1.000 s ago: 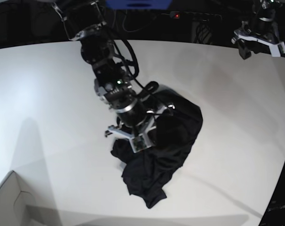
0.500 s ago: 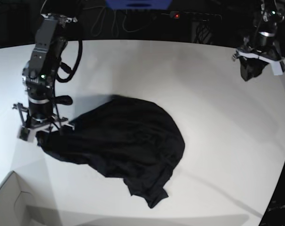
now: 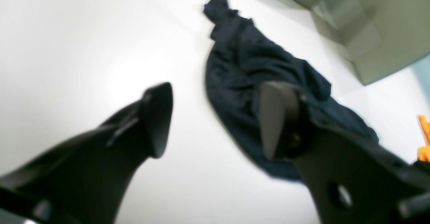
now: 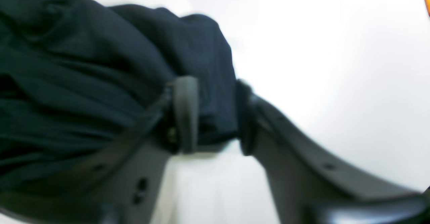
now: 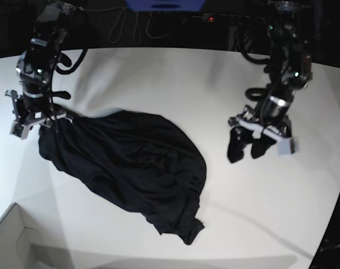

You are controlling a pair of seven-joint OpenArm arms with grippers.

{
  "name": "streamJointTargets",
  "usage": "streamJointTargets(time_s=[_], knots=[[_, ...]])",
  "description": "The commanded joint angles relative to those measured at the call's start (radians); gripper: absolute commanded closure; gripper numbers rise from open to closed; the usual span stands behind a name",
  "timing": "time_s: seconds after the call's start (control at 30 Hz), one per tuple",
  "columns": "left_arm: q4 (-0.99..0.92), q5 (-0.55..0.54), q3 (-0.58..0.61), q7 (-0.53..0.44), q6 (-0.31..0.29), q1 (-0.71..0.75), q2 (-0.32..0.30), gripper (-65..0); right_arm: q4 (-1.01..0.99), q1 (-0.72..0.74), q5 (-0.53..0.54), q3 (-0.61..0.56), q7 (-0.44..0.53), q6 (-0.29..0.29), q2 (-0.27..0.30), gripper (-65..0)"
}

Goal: Layout the t-shirt on the table in an organized manner, then fold the t-shirt properly
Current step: 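Grasp another edge with the left gripper and stretch the shirt apart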

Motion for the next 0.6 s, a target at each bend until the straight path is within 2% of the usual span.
streamJointTargets(time_s=[0.0, 0.13, 0.23, 0.33, 0.47, 0.57], knots=[[-0.030, -0.008, 0.021, -0.026, -0.006, -0.052, 0.012, -43.0, 0.033, -0.011, -0.002, 0.003, 0.023, 0.001, 0.006, -27.2], [-0.306, 0.029, 0.113, -0.029, -0.006, -0.232, 0.074, -46.0, 0.064, -0.058, -0.002, 0.000, 0.023, 0.002, 0.006, -29.8], [-0.481, 0.130, 0.185, -0.031, -0.006, -0.336, 0.124, -46.0, 0.073, -0.091, -0.002, 0.000, 0.023, 0.002, 0.006, -29.8], [-0.624, 0.239, 0.202, -0.044, -0.006, -0.408, 0.193, -45.9, 0.082, -0.115, -0.002, 0.000, 0.023, 0.004, 0.006, -29.8], [-0.730, 0.350, 0.202, -0.132, -0.006, -0.434, 0.256, -45.8, 0.090, -0.138, -0.002, 0.001, 0.024, 0.004, 0.005, -29.8], [-0.747, 0.368, 0.207, -0.159, -0.006, -0.436, 0.261, -45.7, 0.090, -0.150, -0.002, 0.003, 0.024, 0.004, 0.005, -29.8]])
